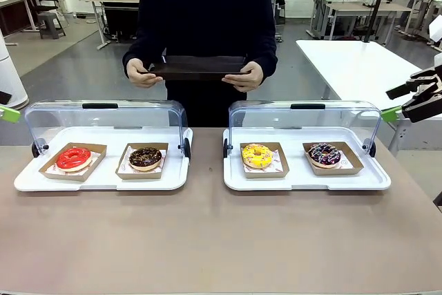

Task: Provide the desired donut to the person.
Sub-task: Pick up and lift the Paper togo box containing the Donut pointed at by the person.

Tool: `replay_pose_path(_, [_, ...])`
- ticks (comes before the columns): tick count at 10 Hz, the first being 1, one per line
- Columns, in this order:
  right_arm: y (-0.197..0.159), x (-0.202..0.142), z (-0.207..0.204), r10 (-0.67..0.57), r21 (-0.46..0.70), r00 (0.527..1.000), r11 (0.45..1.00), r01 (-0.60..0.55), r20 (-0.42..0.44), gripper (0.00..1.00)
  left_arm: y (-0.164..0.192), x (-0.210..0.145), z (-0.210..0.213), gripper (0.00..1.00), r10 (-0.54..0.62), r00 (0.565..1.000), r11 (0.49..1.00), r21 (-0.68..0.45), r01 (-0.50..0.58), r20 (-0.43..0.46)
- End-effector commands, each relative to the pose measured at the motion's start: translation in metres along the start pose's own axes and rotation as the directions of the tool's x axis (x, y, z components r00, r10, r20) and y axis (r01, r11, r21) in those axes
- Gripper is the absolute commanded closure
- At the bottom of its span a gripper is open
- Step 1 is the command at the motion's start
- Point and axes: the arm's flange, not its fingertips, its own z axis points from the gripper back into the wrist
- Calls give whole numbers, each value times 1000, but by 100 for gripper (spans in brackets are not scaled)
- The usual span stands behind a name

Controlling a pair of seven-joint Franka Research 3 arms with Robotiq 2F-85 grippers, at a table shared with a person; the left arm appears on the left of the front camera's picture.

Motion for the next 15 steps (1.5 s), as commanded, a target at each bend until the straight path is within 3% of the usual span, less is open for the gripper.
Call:
replay_pose_path(1, [-1,0,-3,1,8,1000,1000,-1,16,0,1,0,0,0,0,1000,1000,-4,0,5])
replay_pose_path(15, [-1,0,-3,1,8,1000,1000,-1,16,0,1,0,0,0,0,1000,1000,-4,0,5])
